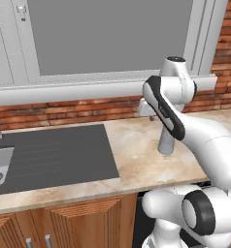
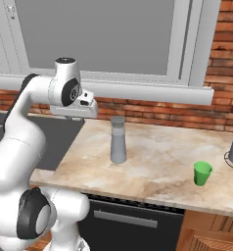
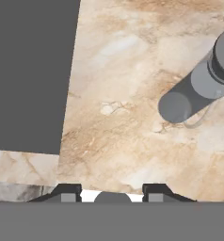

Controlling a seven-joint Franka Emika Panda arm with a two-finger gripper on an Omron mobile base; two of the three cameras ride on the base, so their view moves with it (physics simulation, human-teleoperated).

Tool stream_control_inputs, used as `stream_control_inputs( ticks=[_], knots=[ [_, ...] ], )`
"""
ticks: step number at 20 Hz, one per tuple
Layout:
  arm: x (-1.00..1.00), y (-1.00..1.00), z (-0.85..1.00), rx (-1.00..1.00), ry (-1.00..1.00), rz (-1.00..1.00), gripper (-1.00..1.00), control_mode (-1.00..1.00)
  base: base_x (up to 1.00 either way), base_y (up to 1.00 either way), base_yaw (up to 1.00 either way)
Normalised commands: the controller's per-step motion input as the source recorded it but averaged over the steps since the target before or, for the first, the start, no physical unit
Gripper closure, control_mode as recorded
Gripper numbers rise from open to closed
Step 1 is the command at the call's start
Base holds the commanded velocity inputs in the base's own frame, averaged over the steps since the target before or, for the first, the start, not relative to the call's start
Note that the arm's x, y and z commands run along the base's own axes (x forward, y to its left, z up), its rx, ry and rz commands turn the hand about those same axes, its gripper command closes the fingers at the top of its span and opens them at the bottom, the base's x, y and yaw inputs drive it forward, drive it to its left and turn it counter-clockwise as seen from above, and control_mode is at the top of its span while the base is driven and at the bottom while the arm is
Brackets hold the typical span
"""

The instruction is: Place the pitcher and cup on the dining counter for serving.

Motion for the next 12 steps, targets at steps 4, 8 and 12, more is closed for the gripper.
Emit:
stream_control_inputs(
  ticks=[4,8,12],
  knots=[
    [-0.23,0.00,0.00,0.00,-0.01,0.00,-1.00,-1.00,0.00,0.00,0.00],
    [-0.57,-0.31,-0.13,0.00,-0.16,-0.03,-1.00,-1.00,0.00,0.00,0.00],
    [-0.29,-0.46,-0.15,0.00,-0.10,-0.09,-1.00,-1.00,0.00,0.00,0.00]
  ],
)
